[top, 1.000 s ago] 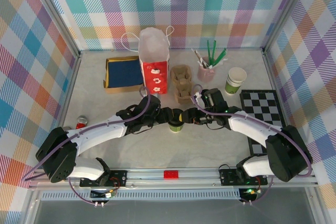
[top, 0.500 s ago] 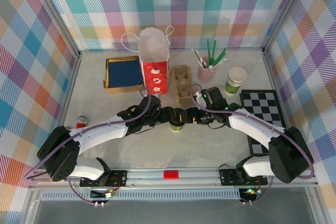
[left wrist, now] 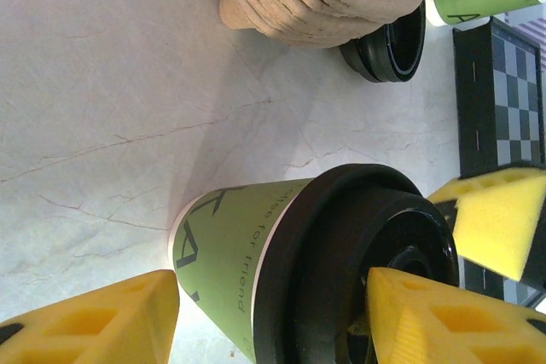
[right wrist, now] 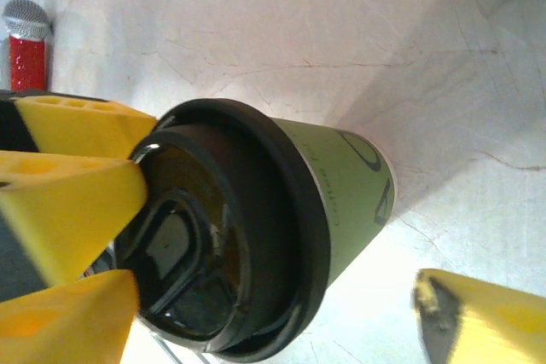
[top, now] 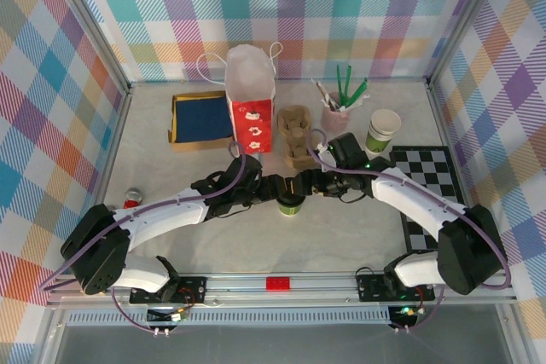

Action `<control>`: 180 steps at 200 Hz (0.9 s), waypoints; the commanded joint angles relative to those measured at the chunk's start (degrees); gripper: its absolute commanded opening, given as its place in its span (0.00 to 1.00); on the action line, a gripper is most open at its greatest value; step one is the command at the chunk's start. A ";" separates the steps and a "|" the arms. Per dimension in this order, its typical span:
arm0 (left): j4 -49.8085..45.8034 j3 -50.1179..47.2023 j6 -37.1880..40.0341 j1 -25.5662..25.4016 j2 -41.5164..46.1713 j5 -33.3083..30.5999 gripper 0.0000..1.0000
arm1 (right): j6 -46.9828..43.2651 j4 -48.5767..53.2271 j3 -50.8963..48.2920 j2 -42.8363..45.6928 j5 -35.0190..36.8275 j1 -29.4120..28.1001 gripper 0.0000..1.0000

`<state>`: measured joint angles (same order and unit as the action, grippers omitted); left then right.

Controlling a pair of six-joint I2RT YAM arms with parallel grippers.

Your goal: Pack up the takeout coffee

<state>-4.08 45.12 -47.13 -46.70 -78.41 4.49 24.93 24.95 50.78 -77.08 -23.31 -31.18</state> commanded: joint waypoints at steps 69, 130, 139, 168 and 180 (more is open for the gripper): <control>3.66 0.07 -3.68 -2.03 -4.38 4.84 0.59 | -0.73 8.42 3.02 8.96 4.93 1.63 0.93; 7.74 3.13 -6.10 -5.74 -9.59 4.82 0.58 | -1.43 11.29 3.26 12.78 6.78 3.79 0.93; 7.94 3.93 -6.21 -6.16 -10.05 4.59 0.58 | -1.78 11.76 3.45 13.08 6.95 4.30 0.93; 6.30 7.90 -5.33 -7.00 -12.07 4.37 0.58 | -4.13 13.68 4.95 13.36 8.06 5.76 0.92; 4.04 9.64 -3.93 -7.00 -12.22 3.99 0.59 | -6.16 14.99 6.44 13.11 9.34 5.95 0.92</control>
<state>4.99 51.29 -52.86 -52.88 -89.36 8.54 23.00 36.53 53.78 -64.62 -16.16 -25.87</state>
